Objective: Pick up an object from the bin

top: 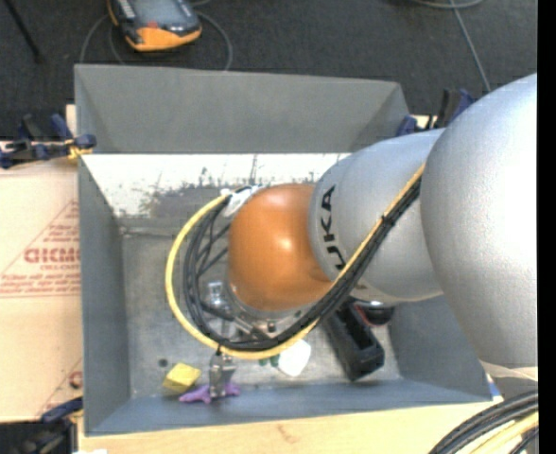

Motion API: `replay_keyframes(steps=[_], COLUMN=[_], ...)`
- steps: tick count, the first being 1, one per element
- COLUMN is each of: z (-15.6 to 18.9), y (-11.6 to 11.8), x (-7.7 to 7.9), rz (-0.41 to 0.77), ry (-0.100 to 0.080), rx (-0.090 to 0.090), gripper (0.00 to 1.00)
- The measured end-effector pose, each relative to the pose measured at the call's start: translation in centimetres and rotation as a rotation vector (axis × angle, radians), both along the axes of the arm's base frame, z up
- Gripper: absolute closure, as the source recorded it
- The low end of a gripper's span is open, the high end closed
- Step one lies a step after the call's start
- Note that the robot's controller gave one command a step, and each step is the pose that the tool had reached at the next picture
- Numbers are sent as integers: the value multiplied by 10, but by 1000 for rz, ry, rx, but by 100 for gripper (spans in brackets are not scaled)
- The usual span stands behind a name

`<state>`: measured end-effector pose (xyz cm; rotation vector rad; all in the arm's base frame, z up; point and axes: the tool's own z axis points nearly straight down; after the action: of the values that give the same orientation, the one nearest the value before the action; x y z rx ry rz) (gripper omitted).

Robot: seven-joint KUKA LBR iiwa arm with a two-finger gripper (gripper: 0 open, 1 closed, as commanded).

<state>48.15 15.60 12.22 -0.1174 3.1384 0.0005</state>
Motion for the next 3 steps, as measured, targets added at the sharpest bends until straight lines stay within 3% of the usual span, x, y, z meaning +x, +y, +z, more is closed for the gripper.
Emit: replay_keyframes(steps=[1, 2, 3], z=[-24, -48, -48], y=[-12, 67, 67], x=[-1, 6, 6], rz=[-65, 91, 89], ry=[-4, -5, -5], rx=[1, 3, 4], gripper=[0, 100, 100])
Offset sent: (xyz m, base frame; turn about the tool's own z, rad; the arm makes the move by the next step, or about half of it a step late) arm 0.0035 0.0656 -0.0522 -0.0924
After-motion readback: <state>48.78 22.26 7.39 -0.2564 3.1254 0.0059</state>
